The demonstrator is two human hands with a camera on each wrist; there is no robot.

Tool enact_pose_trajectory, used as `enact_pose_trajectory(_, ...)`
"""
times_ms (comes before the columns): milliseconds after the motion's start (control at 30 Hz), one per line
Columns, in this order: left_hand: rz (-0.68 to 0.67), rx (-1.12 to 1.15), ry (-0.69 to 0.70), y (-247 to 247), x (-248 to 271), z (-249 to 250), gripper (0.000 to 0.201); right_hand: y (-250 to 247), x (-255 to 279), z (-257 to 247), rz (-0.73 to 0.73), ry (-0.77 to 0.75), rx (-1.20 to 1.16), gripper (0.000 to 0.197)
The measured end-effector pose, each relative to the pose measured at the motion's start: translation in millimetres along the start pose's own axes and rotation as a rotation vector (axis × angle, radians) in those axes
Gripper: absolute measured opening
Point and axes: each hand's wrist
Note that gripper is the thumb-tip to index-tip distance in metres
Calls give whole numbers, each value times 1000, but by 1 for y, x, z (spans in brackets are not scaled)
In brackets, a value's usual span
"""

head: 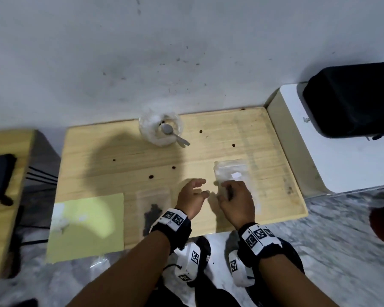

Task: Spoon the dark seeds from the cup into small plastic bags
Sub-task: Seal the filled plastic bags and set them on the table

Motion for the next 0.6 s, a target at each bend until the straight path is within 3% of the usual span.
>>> enact_pose_trajectory(133, 178, -63, 83, -61, 16, -13, 22, 43, 16, -38, -321, -46, -28, 21)
enact_pose_trajectory(233, 312, -74, 67, -106, 27, -22, 17, 71, 27, -62, -464, -38, 53, 39)
enact_pose_trajectory(333, 370, -179, 0, -143, 34, -33, 17, 87, 34, -79, -452, -35, 135, 49)
enact_pose_trajectory(500, 301, -239, -65, -161, 37, -45, 21, 97, 43, -99, -408, 21, 122, 25)
enact_pose_trajectory(600, 268, -109, -77, -160, 36, -46, 20, 102, 44, -99, -385, 49, 42, 22)
Point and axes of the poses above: each hand's wrist, its own x-axis away from the middle knuckle, its own y-axis out of the palm, z = x × y, and after that the axes turned 12 degrees about x, right-handed
